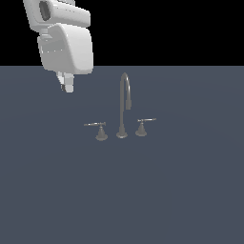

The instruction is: Turn on the faucet by rotating a designated handle.

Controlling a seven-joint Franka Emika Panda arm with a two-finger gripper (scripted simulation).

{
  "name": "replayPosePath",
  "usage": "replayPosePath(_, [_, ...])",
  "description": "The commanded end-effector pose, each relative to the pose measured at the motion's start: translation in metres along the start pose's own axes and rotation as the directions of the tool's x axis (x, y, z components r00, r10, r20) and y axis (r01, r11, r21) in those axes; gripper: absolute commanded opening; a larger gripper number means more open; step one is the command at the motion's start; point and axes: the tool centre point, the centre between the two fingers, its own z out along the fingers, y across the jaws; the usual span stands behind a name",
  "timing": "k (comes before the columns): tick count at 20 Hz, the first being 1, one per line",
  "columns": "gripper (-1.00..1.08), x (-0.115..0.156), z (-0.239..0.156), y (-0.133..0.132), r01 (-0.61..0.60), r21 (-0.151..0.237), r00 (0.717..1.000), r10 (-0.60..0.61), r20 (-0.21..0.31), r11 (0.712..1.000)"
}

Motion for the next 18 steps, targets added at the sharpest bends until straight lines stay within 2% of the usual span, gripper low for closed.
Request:
replayPosePath(1, [-1.00, 0.005, 0.013, -0.010, -0.042, 0.002, 0.999, 0.042, 0.001, 0.999])
replayPosePath(10, [-1.00, 0.028, 0.058, -0.044, -0.189, 0.002, 0.982, 0.189, 0.000, 0.982])
replayPosePath(18, [-1.00, 0.058, 0.105, -0.074, -0.338, 0.000, 0.941, 0.338, -0.003, 0.941])
